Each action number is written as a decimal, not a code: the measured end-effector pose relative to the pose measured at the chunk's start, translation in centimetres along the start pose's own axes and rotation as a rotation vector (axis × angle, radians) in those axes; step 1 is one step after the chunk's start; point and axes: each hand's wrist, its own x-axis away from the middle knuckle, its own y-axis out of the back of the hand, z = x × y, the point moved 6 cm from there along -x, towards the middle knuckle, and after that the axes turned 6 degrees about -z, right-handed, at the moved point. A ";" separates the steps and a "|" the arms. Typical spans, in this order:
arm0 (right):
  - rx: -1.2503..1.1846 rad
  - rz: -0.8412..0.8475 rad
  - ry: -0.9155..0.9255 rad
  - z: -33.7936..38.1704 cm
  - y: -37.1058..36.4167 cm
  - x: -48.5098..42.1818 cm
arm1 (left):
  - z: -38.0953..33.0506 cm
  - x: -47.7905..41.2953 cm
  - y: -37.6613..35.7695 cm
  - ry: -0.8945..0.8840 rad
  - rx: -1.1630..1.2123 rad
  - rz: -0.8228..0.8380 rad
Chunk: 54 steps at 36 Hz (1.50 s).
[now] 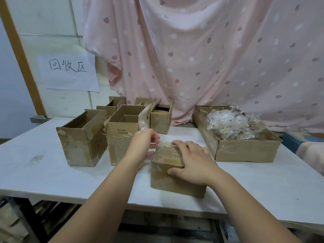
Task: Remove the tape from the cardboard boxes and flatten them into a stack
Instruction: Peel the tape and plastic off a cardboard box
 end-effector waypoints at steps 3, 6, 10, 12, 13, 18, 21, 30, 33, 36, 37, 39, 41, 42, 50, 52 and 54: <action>0.114 0.051 -0.060 -0.2 0.2 -0.1 | 0.8 -0.1 -0.8 0.022 -0.046 0.039; 0.137 0.058 -0.097 -0.4 0.4 -0.2 | 1.1 0.2 -1.9 0.064 -0.105 0.183; 0.090 0.050 -0.101 -0.2 0.5 0.0 | 0.0 0.1 -2.1 -0.108 -0.394 0.059; 0.060 0.050 -0.112 -0.1 0.5 0.1 | -0.4 0.3 -2.5 -0.245 -0.709 -0.069; 0.054 0.048 -0.118 -0.2 0.6 0.2 | -0.6 0.5 -2.7 -0.278 -0.788 -0.105; 0.047 0.045 -0.141 -0.3 0.5 0.1 | -0.5 0.1 -3.0 -0.317 -0.860 -0.143; 0.045 0.046 -0.146 -0.3 0.4 0.1 | -0.3 -0.4 -2.7 -0.332 -0.869 -0.159; 0.035 0.056 -0.148 -0.3 0.5 0.1 | -0.9 -0.8 -3.3 -0.470 -1.009 -0.046; 0.037 0.051 -0.140 -0.2 0.6 0.1 | -1.2 -0.6 -3.7 -0.498 -1.108 -0.043; 0.036 0.048 -0.131 -0.2 0.6 0.1 | -1.3 -0.5 -4.3 -0.498 -1.202 -0.044; 0.037 0.049 -0.129 -0.2 0.5 0.1 | -1.4 -0.6 -4.5 -0.495 -1.231 -0.038; 0.038 0.048 -0.124 -0.3 0.5 0.1 | -1.4 -0.9 -5.0 -0.482 -1.293 -0.017; 0.038 0.047 -0.122 -0.4 0.4 0.0 | -1.2 -1.1 -5.2 -0.470 -1.340 -0.007; 0.038 0.047 -0.122 -0.4 0.4 0.0 | -1.0 -1.2 -5.3 -0.465 -1.351 -0.009; 0.025 0.038 -0.129 -0.6 0.2 -0.2 | 0.0 -1.8 -3.9 -0.337 -1.202 -0.138; 0.027 0.035 -0.131 -0.6 0.2 -0.2 | 0.1 -1.9 -3.6 -0.301 -1.140 -0.150; 0.021 0.037 -0.134 -0.6 0.2 -0.2 | 0.3 -2.0 -3.1 -0.247 -1.068 -0.153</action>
